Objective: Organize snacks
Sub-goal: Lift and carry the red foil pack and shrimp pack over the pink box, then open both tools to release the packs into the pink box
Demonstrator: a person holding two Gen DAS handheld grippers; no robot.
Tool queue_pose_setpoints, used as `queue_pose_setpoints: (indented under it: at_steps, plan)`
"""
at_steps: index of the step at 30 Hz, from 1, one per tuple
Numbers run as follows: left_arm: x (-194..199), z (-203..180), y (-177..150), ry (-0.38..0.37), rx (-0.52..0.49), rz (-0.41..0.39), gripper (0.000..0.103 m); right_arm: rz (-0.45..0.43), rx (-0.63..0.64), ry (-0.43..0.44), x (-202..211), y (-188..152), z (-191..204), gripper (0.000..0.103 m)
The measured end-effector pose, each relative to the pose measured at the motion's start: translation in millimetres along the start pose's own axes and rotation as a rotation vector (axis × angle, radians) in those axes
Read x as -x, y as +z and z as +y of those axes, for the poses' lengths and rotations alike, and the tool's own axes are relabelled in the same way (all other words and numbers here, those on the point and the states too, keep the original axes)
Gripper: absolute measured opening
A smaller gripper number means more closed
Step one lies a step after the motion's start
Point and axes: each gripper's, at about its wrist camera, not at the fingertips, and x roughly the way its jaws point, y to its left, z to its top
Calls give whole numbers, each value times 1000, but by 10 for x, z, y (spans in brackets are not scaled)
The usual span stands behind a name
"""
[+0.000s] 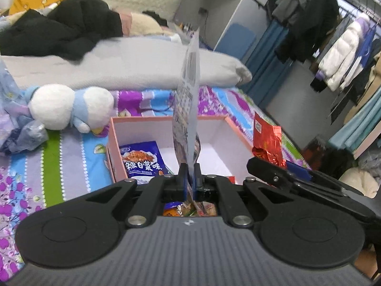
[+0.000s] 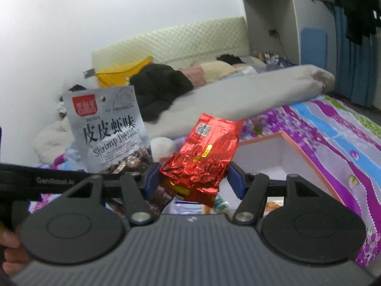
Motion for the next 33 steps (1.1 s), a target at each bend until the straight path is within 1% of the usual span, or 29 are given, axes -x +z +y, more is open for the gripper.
queue_pose_setpoints:
  at_steps: [4,7,12,18,21,23,24,25,26,28,30,33]
  plan:
    - [-429,79,13,21,19,65,4,70,-8,-34,-326,-94,-228,63]
    - [-692,140,-19,41,6,105,4,104,-22,-51,-516,-226,-351,63]
    - [-1065,246,-107,73,4,166,5,174,-18,-48,-829,-409,-446,63]
    - [-1262,366,-206,77,19,205,5,232,-33,-63,-1005,-574,-498,64]
    - [-1277,382,-210,74,23,198,5,249,-37,-63,-1019,-606,-515,64]
    - [-1269,359,-197,92,7,195,7,260,-43,-67,-1036,-599,-529,65]
    - [-1271,331,-192,99,-17,208,14,263,-52,-75,-1034,-591,-534,67]
    - [-1271,306,-191,104,-41,220,21,265,-61,-82,-1028,-581,-538,70]
    - [-1238,281,-184,114,-46,215,25,263,-68,-83,-1014,-573,-540,72]
    - [-1143,270,-168,122,-39,190,43,256,-72,-86,-955,-542,-519,72]
    - [-1041,270,-144,117,-29,171,47,244,-68,-90,-885,-507,-496,72]
    - [-837,216,-81,116,-39,141,48,214,-60,-94,-745,-417,-440,72]
